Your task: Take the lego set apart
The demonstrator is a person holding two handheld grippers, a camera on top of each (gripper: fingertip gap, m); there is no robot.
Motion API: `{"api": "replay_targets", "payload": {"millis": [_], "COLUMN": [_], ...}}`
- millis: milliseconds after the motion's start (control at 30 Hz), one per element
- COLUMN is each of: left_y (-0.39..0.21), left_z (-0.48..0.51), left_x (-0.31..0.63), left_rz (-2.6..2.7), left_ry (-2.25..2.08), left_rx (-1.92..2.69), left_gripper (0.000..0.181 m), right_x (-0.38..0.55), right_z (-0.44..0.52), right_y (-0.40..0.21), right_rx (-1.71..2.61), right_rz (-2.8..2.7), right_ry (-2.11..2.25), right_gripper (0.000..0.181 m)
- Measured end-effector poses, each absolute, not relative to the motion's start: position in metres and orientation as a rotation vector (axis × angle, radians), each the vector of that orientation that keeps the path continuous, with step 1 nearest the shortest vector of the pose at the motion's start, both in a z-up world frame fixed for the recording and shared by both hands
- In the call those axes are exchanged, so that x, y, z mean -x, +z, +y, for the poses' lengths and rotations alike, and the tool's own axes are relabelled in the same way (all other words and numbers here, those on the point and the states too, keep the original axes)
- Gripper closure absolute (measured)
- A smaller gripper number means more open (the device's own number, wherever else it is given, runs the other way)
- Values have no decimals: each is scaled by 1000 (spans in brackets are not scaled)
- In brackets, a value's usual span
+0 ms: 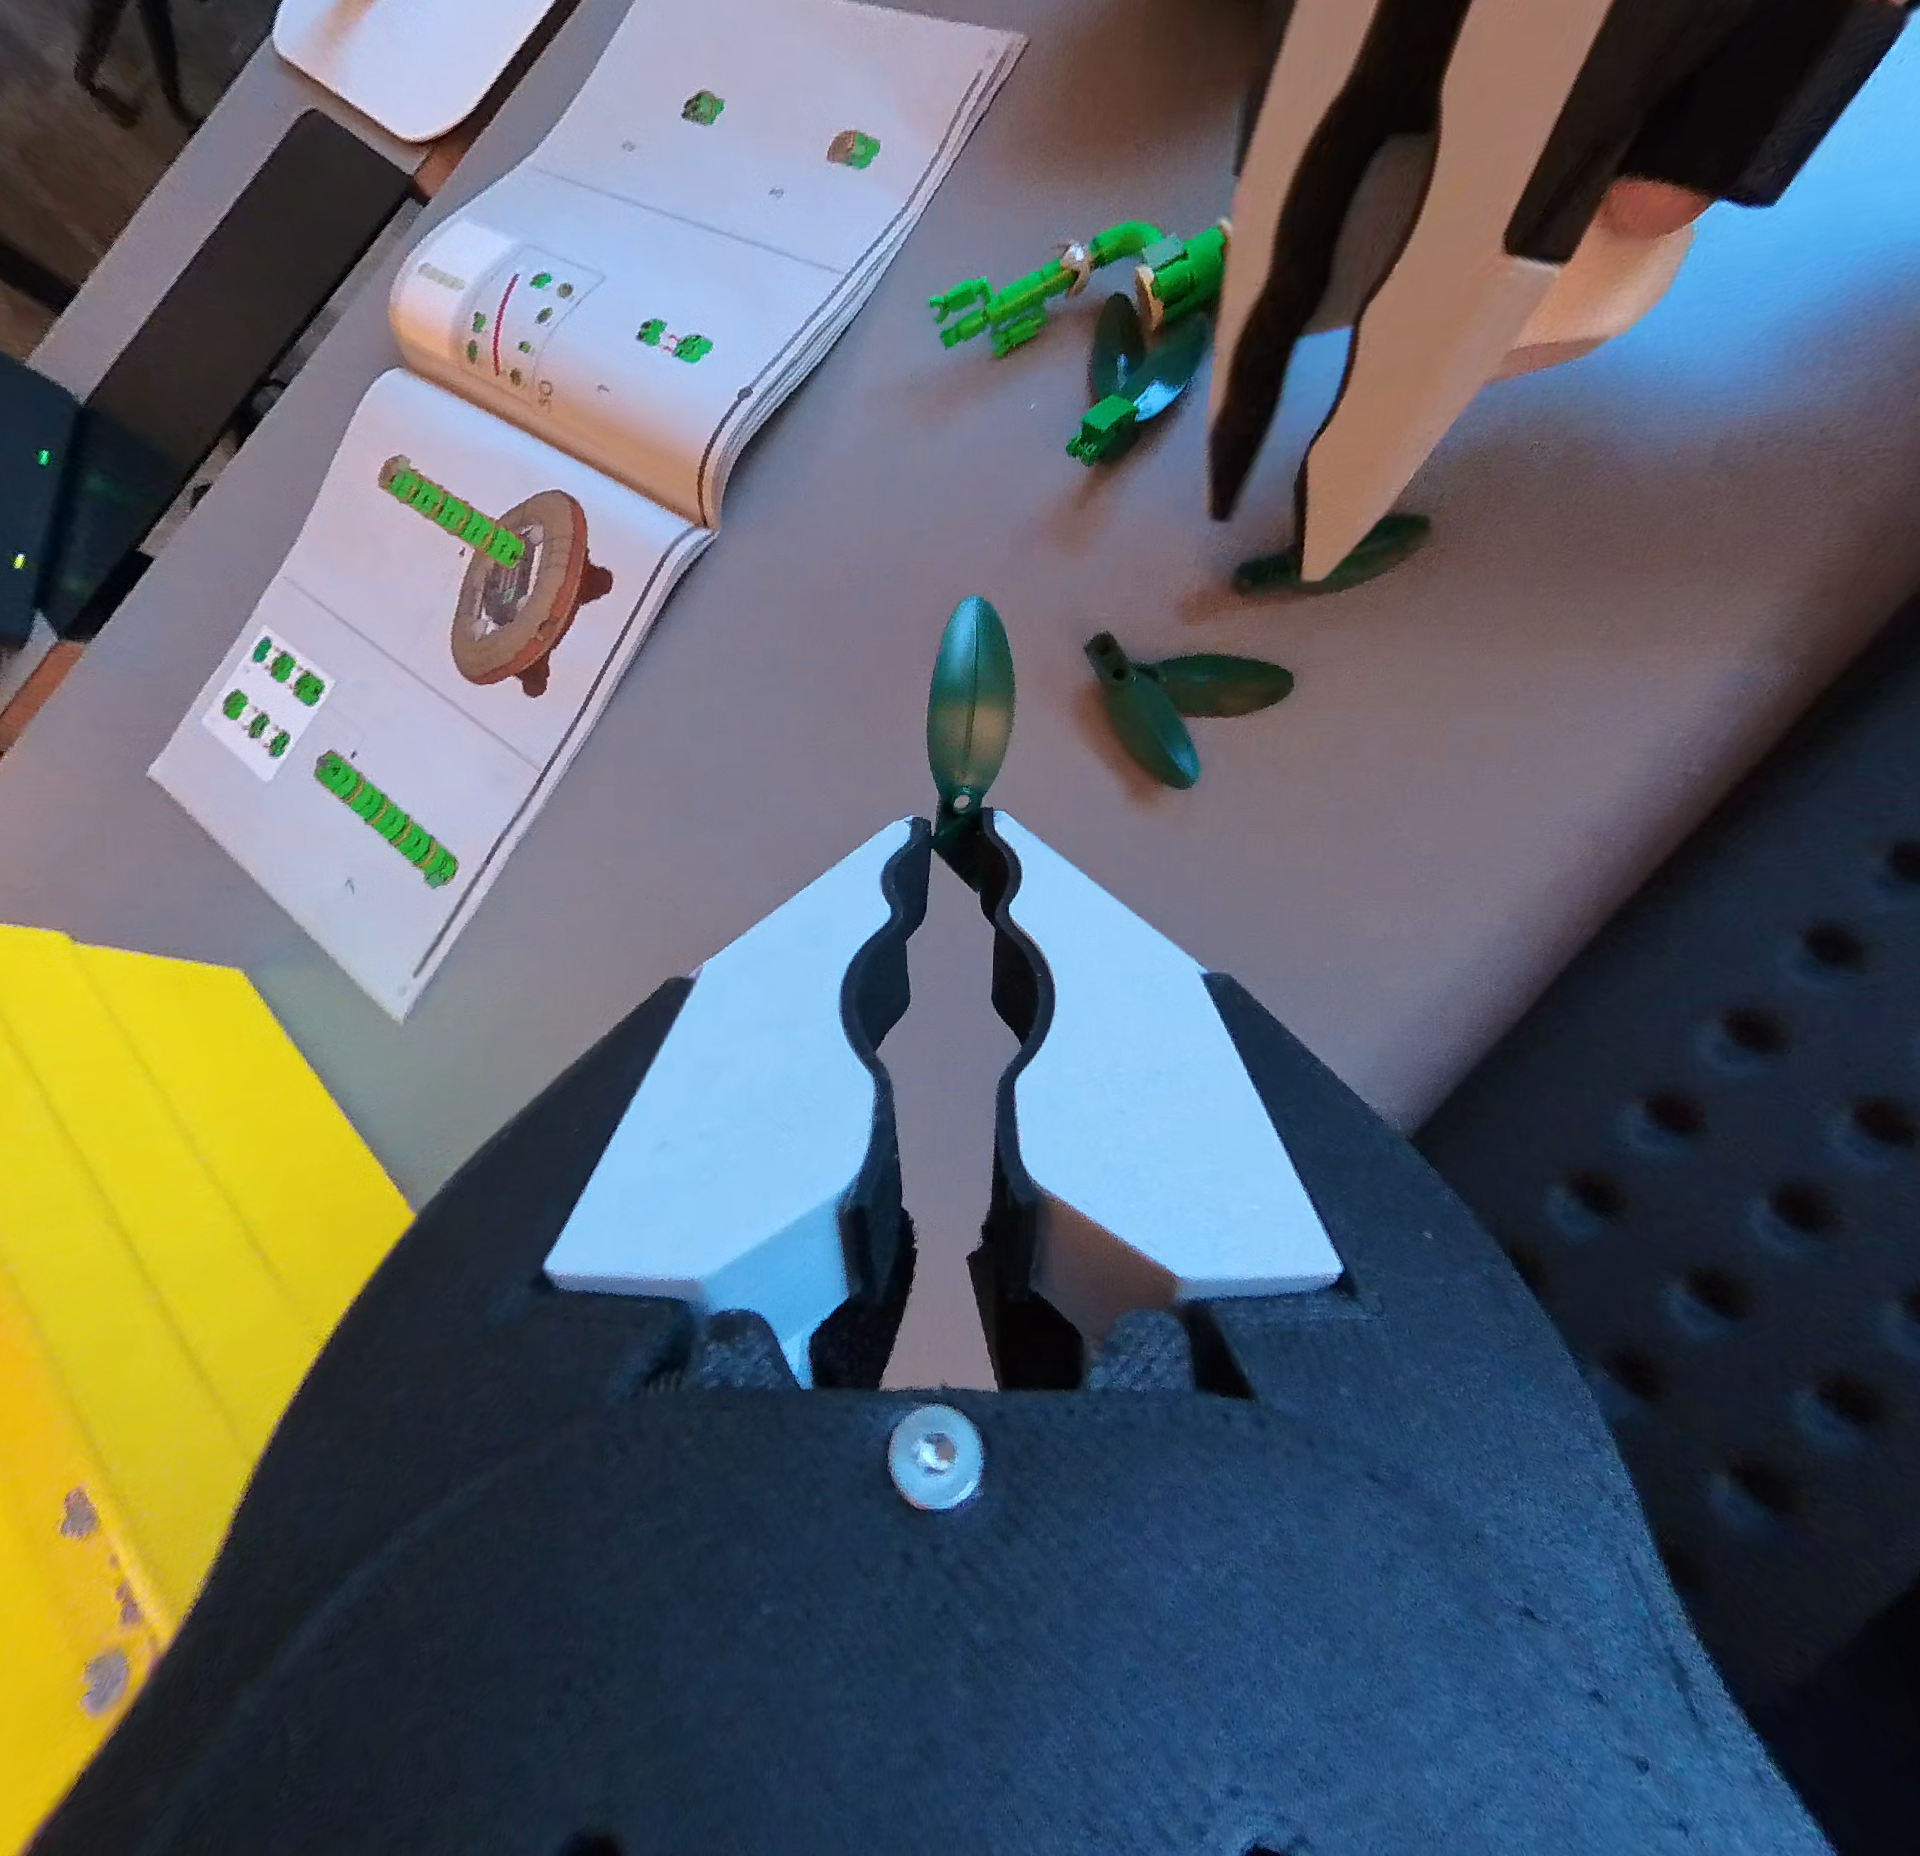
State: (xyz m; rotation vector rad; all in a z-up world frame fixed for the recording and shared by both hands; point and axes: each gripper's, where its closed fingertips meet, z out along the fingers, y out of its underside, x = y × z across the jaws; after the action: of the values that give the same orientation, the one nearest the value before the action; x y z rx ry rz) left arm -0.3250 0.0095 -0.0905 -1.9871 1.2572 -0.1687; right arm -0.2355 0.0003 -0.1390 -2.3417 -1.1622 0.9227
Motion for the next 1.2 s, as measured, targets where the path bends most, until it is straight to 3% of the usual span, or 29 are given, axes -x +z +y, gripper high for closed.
{"api": "replay_targets", "payload": {"millis": [100,233,300,367,500,600,733,867,1200], "left_y": [-80,-53,-49,-51,-66,-71,-60,-69,-57], "left_z": [16,31,45,58,73,72,71,67,63], "left_x": [311,280,270,261,247,238,238,250,236], "left_rz": [1257,1178,1197,1211,1238,1253,1188,1169,1072], "left_ry": [-335,-718,-759,-780,-818,-860,-854,-904,-862], "left_rx": [1946,1872,1817,1789,1753,1691,1570,1653,1634], "left_gripper": [174,174,174,174,174,174,173,144,157], "right_x": [243,267,265,258,251,247,244,237,238], "right_z": [23,44,57,69,77,79,81,83,72], "right_y": [-106,-39,-25,-28,-51,-63,-54,-39,-38], "right_rx": [2116,1862,1849,1859,1961,2002,1966,1886,1842], "right_rz": [-1108,-833,-656,-510,-518,-504,-449,-355,-325], "right_ry": [926,1246,1371,1394,1243,1182,1268,1337,1400], "right_gripper": [129,128,135,154,156,176,179,179,179]}}
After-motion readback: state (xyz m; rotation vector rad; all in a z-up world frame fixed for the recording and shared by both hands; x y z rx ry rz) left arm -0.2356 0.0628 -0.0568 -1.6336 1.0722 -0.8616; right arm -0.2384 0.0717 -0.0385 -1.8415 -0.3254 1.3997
